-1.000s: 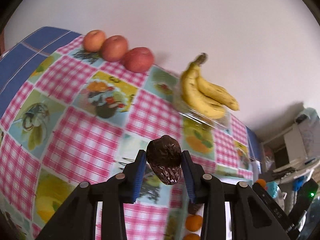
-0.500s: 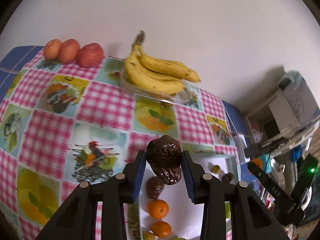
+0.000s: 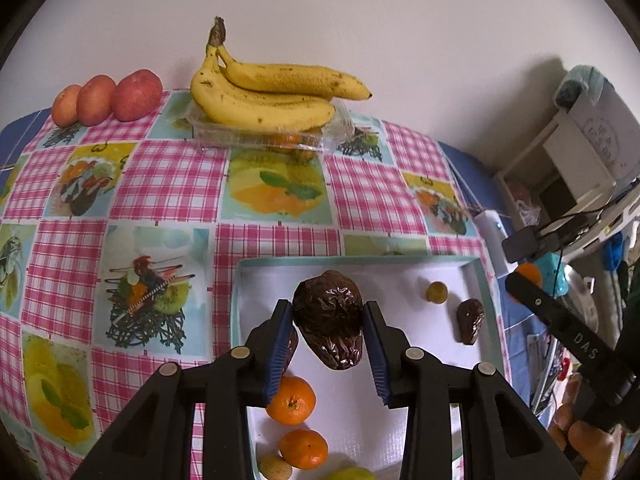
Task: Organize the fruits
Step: 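Carry the tangerine with the right tool while the left tool carries the date over the tray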
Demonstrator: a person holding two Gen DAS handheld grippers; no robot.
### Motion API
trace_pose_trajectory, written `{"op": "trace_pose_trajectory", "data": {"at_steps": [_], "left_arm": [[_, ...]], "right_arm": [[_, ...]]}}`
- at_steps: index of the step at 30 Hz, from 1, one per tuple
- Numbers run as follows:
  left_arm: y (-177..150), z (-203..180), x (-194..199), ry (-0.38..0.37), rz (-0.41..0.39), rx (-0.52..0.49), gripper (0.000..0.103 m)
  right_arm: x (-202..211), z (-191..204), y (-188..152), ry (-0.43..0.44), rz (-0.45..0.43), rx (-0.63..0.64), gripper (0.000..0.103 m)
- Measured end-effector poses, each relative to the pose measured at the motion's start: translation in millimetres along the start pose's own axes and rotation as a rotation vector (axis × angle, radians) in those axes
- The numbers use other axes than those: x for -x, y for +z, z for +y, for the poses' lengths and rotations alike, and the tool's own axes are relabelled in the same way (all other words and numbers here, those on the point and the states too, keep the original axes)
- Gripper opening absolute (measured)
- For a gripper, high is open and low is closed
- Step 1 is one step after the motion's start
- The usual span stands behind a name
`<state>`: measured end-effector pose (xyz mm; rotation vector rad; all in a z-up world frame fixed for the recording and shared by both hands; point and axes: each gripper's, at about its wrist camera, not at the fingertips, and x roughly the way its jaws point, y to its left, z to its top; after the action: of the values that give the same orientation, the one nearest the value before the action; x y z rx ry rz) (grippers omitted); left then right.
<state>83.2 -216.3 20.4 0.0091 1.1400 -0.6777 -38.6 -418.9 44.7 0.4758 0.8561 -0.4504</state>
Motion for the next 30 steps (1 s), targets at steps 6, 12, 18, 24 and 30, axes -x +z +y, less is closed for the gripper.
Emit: {"op": "trace_pose_trajectory", "data": {"at_steps": [6, 12, 18, 24, 30], "left_arm": [[-8.5, 1.2, -21.5, 0.027, 0.059, 0.001, 0.038], [-15.7, -2.0, -35.2, 0.041, 0.091, -0.016, 0.038], [-14.6, -5.4, -36.3, 0.043, 0.093, -0.026, 0.038], [-13.4, -2.5, -34.9, 0.04, 0.089, -0.013, 0.039], [-12.8, -0.3, -33.6, 0.048, 0.083, 0.003, 0.039]], "right_arm": [[-28.4, -3.1, -11.7, 0.001, 0.091, -0.006, 0.038], [-53.0, -2.2, -24.2, -0.006, 0.167, 0.003, 0.038], [-68.3, -2.7, -33.4, -0.019, 0.216, 0.004, 0.038], [-75.2, -3.6, -37.6, -0.025, 0.24, -0.001, 0.038], [-77.6, -4.6, -38.6, -0.03, 0.245, -0.007, 0.038]]}}
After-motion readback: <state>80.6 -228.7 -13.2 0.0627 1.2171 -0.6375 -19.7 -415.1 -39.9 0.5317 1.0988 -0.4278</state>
